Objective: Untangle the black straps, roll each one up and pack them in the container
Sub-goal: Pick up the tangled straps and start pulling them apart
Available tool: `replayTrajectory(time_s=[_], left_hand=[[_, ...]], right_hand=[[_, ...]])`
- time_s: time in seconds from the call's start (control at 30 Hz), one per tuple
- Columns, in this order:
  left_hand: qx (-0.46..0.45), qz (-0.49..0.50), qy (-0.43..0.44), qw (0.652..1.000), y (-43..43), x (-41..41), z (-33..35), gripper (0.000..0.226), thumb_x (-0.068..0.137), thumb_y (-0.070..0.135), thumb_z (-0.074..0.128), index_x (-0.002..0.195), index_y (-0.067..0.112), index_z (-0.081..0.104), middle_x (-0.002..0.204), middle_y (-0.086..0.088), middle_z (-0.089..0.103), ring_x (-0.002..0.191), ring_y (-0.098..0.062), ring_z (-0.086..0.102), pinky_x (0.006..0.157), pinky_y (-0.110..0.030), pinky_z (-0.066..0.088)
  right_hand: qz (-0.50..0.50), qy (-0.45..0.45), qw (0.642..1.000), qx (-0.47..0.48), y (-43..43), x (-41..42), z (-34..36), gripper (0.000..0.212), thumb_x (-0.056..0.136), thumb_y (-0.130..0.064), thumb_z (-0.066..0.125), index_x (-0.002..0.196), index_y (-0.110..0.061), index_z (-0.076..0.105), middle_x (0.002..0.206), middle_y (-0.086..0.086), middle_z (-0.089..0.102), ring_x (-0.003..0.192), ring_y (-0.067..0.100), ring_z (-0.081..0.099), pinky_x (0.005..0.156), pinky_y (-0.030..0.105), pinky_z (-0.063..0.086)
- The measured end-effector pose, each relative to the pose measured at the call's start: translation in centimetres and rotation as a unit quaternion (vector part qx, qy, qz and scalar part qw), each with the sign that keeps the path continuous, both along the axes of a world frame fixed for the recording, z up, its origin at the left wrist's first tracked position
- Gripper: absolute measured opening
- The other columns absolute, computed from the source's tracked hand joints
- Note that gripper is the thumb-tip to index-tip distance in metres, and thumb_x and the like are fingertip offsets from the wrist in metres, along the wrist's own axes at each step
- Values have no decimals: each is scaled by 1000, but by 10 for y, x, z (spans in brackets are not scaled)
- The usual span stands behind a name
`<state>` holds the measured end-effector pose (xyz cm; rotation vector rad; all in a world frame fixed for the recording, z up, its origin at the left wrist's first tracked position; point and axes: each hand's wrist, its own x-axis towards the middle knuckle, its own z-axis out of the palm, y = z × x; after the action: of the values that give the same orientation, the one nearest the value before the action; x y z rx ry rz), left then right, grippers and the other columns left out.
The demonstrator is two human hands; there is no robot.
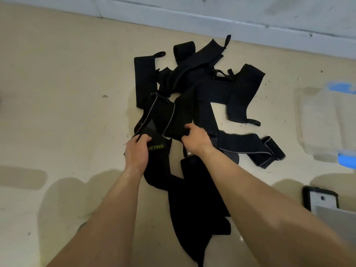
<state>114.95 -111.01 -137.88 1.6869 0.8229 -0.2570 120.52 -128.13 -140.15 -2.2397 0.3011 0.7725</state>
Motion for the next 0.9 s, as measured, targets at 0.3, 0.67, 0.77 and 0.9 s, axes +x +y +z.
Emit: replayTrajectory(time_s=[0.3, 0.67, 0.77, 0.9], left_hand=[[-40, 45, -14, 998, -8, 6, -5, 24, 94, 21, 56, 72, 13, 62, 81, -5, 63, 86, -22, 61, 72, -34, 47], [-308, 11, 119, 944, -34, 18, 48, 46, 88, 33, 62, 126, 8, 67, 116, -18, 72, 111, -36, 67, 93, -48, 53], [-373, -24, 147, 916, -43, 4, 46, 52, 90, 35, 59, 132, 7, 67, 131, -20, 68, 124, -37, 62, 106, -50, 47], [-352, -69, 177, 916, -62, -12, 57, 32, 94, 30, 56, 110, 7, 71, 98, -13, 74, 92, -30, 69, 85, -42, 52]], right_hand=[[-186, -69, 970, 138, 6, -1, -6, 26, 91, -7, 68, 110, -24, 65, 94, 2, 64, 89, 17, 64, 86, 29, 56], [-195, 19, 924, 330, -46, -118, 57, 79, 91, 17, 51, 157, -23, 32, 117, 0, 76, 114, 19, 70, 108, 49, 49], [-149, 12, 939, 310, -65, -139, 59, 64, 87, 22, 44, 131, -19, 64, 111, 6, 77, 111, 23, 71, 101, 44, 54], [-42, 25, 966, 253, -82, -158, 55, 43, 80, 20, 47, 104, -2, 75, 107, 8, 77, 106, 17, 72, 100, 41, 55]])
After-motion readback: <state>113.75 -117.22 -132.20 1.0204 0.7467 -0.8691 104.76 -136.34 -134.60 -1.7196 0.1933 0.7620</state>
